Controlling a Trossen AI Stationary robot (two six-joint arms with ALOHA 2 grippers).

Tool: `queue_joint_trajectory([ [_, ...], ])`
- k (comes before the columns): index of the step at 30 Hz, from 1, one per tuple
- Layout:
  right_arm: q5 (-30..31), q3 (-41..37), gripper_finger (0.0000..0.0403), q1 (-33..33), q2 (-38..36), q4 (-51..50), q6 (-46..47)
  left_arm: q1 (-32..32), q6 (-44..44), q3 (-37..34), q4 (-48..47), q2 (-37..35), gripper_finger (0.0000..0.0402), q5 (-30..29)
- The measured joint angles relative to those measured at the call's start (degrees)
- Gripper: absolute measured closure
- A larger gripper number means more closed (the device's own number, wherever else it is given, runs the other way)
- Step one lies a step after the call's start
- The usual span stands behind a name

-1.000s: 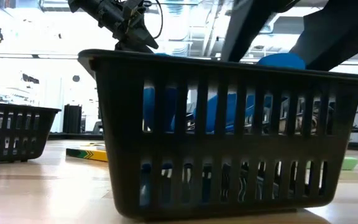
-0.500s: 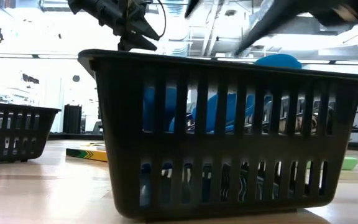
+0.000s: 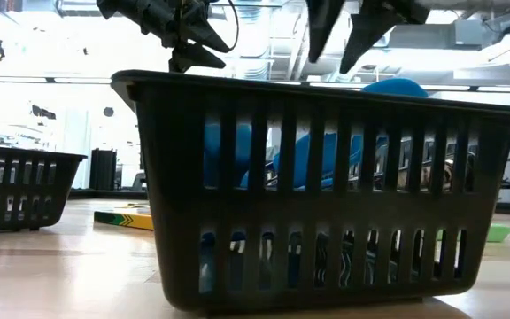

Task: Pick & Place School Supplies
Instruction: Put the box of crayon into the yellow bin

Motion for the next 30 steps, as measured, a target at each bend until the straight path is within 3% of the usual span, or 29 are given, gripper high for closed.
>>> queue_joint_trajectory([
  [5,-1.72,0.0,0.0211,-5.65,-1.57,-2.7,-4.81,0.01,2.18,0.0,-0.06,-0.02,0.0251,-2.44],
  [13,-11.69,-0.12,0.0218,-10.78,-1.11,-1.94,-15.77,0.13,2.87,0.0,-0.16,-0.02,0.0251,-3.75],
  [23,-27.69,-16.87,0.0236,-6.82,-2.22,17.21,-21.68,0.72,-1.04,-5.2,0.03,0.0,0.0251,-5.2],
  [30,-30.69,-22.08,0.0237,-8.37,-2.45,26.75,-24.69,0.72,-5.28,-9.59,2.38,0.0,0.0251,-3.63],
])
